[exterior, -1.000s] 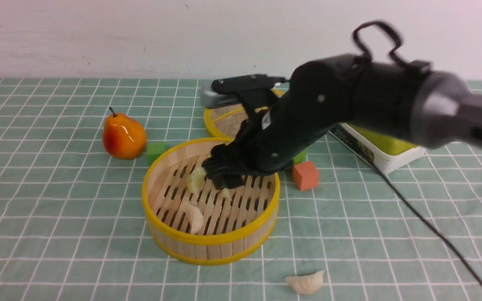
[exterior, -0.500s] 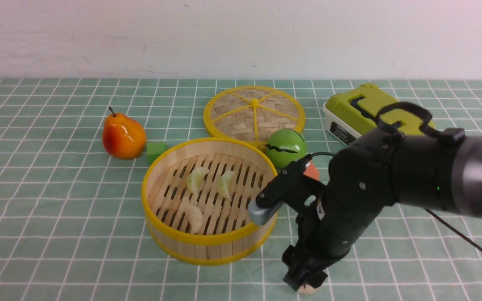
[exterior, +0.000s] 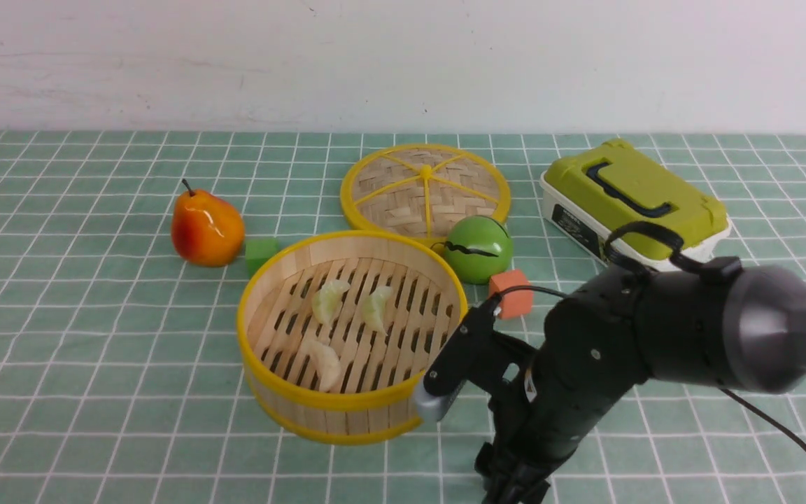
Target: Put the dumplings into the steamer on the table with the blue tablecloth.
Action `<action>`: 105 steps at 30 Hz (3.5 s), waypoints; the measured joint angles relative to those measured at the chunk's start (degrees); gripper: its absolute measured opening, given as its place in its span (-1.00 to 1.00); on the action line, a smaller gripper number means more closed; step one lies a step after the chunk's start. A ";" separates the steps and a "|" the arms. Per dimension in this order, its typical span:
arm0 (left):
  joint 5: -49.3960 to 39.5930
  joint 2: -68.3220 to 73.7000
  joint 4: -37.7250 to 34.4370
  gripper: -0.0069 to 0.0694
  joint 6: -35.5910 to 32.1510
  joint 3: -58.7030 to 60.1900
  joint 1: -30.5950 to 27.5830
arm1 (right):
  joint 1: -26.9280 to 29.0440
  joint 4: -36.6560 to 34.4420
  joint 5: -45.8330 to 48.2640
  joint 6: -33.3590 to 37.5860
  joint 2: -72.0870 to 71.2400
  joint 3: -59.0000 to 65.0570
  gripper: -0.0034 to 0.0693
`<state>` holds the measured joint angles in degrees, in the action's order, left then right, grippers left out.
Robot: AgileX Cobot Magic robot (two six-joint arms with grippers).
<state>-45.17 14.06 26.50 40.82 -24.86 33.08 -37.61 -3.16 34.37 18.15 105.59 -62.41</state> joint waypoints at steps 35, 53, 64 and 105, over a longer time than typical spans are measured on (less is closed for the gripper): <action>0.56 0.00 0.07 -0.81 0.00 0.00 0.00 | 0.28 -22.36 -2.91 -6.81 14.57 -26.97 -0.25; 0.24 0.00 0.02 -0.76 0.00 0.00 0.00 | 4.89 -10.84 12.67 -7.93 -16.80 -27.04 -0.45; 0.19 0.00 0.02 -0.75 0.00 0.00 0.00 | 4.89 -2.57 16.01 -8.48 -43.02 -3.63 -0.93; -0.01 0.00 -0.04 -0.67 0.00 0.00 0.00 | 38.36 4.93 -21.91 -31.32 -106.19 63.95 -0.92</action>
<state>-45.19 14.06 26.46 40.82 -24.86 33.08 0.74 1.77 12.46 -13.17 -0.61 1.54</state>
